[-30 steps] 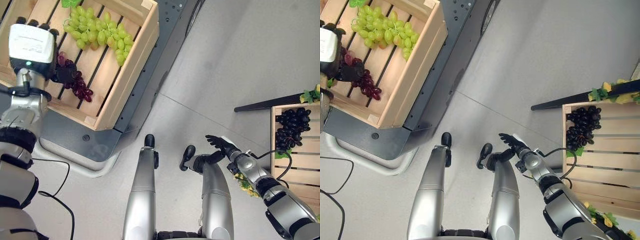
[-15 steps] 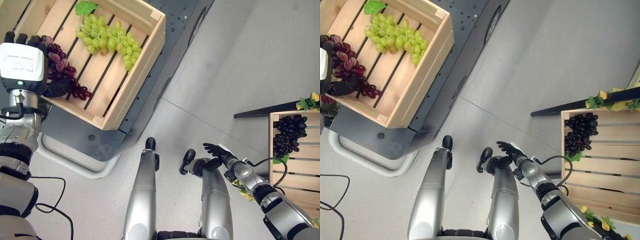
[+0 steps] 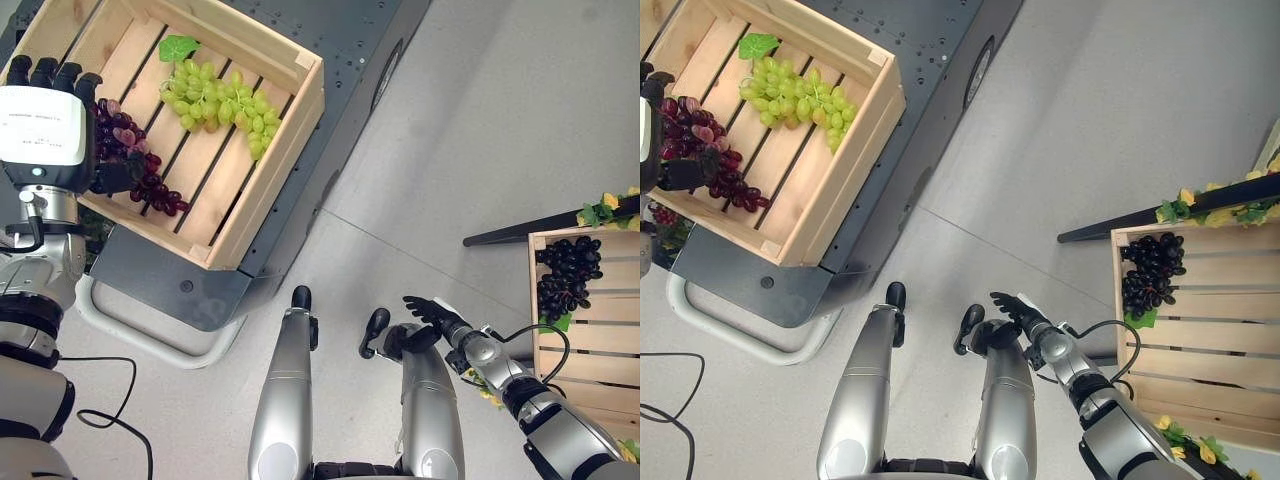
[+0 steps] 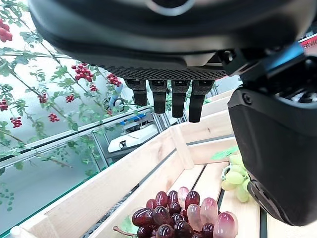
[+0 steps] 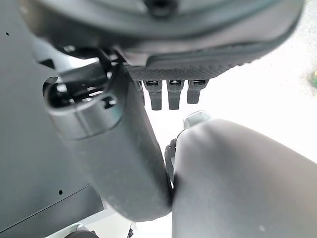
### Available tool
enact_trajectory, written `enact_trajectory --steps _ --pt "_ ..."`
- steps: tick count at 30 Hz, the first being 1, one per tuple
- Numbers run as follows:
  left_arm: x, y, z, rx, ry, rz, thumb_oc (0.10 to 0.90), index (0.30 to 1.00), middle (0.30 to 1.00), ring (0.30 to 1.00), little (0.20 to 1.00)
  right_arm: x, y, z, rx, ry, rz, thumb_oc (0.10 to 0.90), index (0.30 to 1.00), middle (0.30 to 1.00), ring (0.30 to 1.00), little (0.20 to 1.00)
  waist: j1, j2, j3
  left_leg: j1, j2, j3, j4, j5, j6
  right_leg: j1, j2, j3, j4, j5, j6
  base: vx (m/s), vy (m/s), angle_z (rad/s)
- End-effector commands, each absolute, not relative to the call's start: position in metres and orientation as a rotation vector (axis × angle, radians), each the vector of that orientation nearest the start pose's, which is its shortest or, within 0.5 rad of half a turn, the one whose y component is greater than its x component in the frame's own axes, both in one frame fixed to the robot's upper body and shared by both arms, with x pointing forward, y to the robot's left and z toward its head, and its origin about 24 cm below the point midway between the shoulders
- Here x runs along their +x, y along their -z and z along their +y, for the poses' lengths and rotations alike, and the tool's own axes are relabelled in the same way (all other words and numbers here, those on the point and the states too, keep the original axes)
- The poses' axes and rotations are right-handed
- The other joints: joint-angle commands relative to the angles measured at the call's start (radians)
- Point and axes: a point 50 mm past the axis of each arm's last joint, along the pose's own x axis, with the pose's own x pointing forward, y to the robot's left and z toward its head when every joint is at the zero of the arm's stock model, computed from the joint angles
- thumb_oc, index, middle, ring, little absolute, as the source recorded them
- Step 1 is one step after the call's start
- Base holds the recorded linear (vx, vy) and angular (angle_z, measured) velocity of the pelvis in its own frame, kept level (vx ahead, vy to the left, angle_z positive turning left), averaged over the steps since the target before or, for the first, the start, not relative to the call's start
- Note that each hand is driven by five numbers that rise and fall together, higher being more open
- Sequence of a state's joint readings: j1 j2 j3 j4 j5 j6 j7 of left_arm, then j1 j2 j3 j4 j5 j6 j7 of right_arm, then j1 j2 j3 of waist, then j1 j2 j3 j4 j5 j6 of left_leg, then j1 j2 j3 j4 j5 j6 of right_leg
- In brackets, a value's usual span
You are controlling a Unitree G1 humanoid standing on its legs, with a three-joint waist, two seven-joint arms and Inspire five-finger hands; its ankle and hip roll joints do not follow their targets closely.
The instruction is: Pick up the fruits from the basket on one side to the basket on the other side
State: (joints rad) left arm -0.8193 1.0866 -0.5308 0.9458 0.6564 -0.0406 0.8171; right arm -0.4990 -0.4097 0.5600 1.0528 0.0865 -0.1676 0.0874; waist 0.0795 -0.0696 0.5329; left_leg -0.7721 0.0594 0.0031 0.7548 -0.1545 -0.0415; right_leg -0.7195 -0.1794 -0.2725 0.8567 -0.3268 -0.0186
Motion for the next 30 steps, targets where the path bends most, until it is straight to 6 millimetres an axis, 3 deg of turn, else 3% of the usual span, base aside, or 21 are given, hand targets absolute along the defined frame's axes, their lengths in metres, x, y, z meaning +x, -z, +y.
enact_trajectory --steps 1,4,11,19,30 --pt "0.288 -0.278 0.407 1.934 -1.078 -0.366 0.8 0.9 0.9 0.9 0.9 0.275 0.054 -0.238 -0.68 -0.283 0.574 0.8 0.9 0.9 0.9 0.9 0.006 0.074 -0.013 0.116 -0.033 0.085 -0.127 -0.003 0.069 0.097 0.01 -0.013 -0.076 0.063 -0.017 0.0 0.0 0.0" --pt "0.286 -0.281 0.412 1.936 -1.108 -0.326 0.8 0.9 0.9 0.9 0.9 0.274 0.055 -0.24 -0.682 -0.281 0.582 0.8 0.9 0.9 0.9 0.9 0.005 0.077 -0.013 0.118 -0.032 0.087 -0.127 -0.004 0.071 0.098 0.006 -0.014 -0.077 0.064 -0.016 0.0 0.0 0.0" --pt "0.293 -0.275 0.412 2.167 -0.926 -0.169 0.8 0.9 0.9 0.9 0.9 0.279 0.05 -0.241 -0.693 -0.28 0.574 0.8 0.9 0.9 0.9 0.9 0.003 0.087 -0.013 0.116 -0.036 0.092 -0.126 -0.005 0.077 0.093 0.003 -0.011 -0.077 0.068 -0.014 0.0 0.007 0.0" --pt "0.308 -0.273 0.398 2.48 -0.619 -0.033 0.8 0.9 0.9 0.9 0.9 0.283 0.044 -0.247 -0.717 -0.279 0.569 0.8 0.9 0.9 0.9 0.9 -0.004 0.101 -0.013 0.081 -0.033 0.101 -0.119 -0.008 0.08 0.057 -0.004 -0.01 -0.079 0.08 -0.006 0.0 0.034 -0.02" --pt "0.324 -0.285 0.375 2.614 -0.413 -0.039 0.8 0.9 0.9 0.9 0.9 0.282 0.042 -0.252 -0.719 -0.272 0.555 0.8 0.9 0.9 0.9 0.9 -0.009 0.088 -0.013 0.033 -0.029 0.1 -0.105 -0.009 0.082 0.012 -0.011 -0.019 -0.071 0.092 0.001 0.0 0.001 0.0"
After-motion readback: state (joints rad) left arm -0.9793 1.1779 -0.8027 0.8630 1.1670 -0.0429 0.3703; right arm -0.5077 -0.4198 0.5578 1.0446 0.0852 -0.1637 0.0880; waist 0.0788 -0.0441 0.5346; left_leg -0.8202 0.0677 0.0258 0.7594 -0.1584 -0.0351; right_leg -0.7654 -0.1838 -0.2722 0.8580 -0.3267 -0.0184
